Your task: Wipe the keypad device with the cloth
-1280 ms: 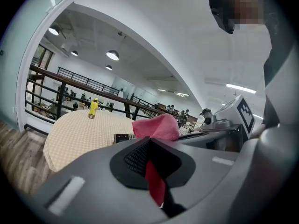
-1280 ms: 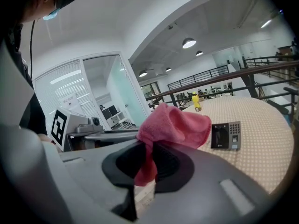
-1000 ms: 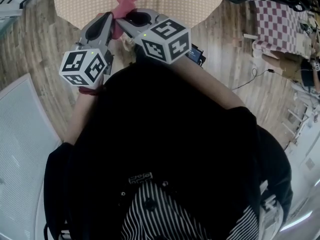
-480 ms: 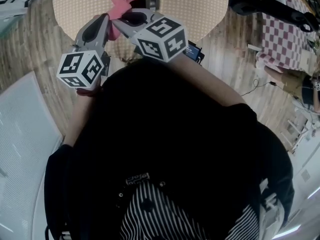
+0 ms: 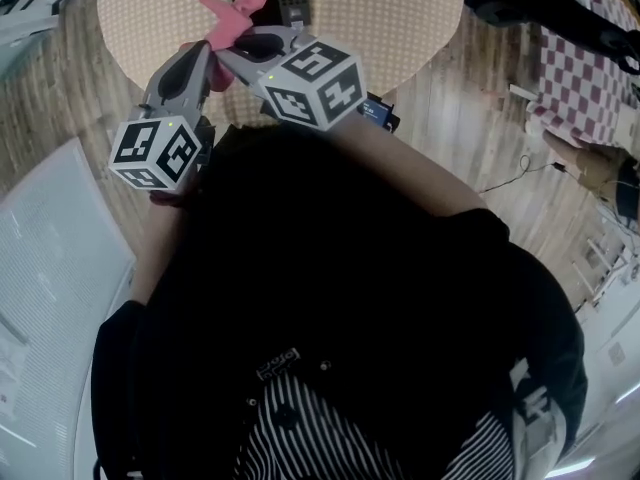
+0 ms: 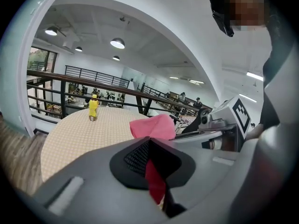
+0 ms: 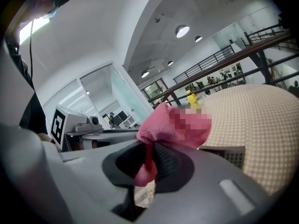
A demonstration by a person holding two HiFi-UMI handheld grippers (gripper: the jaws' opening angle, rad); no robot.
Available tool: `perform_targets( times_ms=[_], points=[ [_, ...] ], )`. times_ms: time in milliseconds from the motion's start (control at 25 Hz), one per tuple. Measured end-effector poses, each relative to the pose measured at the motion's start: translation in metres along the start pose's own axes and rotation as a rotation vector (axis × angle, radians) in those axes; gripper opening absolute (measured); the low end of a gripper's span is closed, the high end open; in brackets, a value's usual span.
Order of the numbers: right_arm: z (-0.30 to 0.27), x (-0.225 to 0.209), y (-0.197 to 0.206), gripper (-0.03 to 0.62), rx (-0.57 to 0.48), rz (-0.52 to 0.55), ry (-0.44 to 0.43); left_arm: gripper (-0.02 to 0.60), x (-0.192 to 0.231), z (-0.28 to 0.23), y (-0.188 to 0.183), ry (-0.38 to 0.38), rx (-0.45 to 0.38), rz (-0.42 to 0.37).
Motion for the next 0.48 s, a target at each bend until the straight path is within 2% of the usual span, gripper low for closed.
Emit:
perform_targets(
  times_ms=[200, 480],
  points=[
    [-0.008, -0.002, 0.001, 0.049, -0.005, -0.014, 0.018, 0.003, 0.008, -0.003, -0.003, 0.007, 0.015, -0.002],
    [-0.006, -0.027, 0.0, 0.049, -0.024, -0.055, 0.123, 0.003, 0.013, -0.039, -0.014, 0.102, 0.072, -0.043]
  ],
)
Point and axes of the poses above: the fingertips, and each gripper's own axes: z backward along the fingers, x to its left, y out of its underside, the point moved 7 cm from there along z, backward along the fingers, and after that the axes turned 15 degrees about z, right-handed, at the moved point
